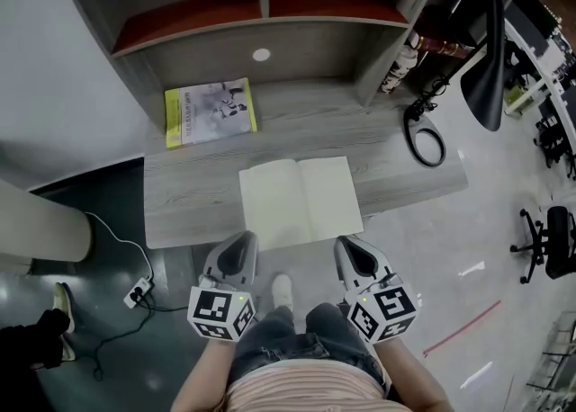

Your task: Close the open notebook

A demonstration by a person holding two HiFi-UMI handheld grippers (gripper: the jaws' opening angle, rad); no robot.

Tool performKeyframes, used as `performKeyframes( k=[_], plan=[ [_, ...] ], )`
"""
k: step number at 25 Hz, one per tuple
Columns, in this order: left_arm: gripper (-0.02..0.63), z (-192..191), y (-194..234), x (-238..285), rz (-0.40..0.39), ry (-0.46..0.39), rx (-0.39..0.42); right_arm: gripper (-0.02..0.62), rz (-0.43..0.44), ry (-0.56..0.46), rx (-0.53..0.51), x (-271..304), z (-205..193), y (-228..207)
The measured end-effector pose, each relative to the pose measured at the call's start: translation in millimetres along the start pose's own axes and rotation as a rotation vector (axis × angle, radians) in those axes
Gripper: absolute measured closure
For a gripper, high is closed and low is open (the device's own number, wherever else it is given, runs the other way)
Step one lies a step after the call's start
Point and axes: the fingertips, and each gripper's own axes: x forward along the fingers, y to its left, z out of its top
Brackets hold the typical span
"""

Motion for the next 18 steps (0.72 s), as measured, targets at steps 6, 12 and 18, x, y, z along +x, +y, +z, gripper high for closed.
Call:
performKeyframes(
  k=[6, 12, 18],
  plan=[
    [0.592, -26, 23, 7, 0.040, 0.084, -0.079, 0.586, -0.005, 0.049, -0.003, 12, -9, 0],
    [0.591, -52, 33, 11, 0.068, 0.159, -0.163, 0.588, 0.007, 0.086, -0.002, 22, -16, -4],
    [0.566, -76, 37, 13, 0.078, 0.228, -0.252, 0.587, 0.031, 0.121, 0.002, 36, -19, -6]
  ],
)
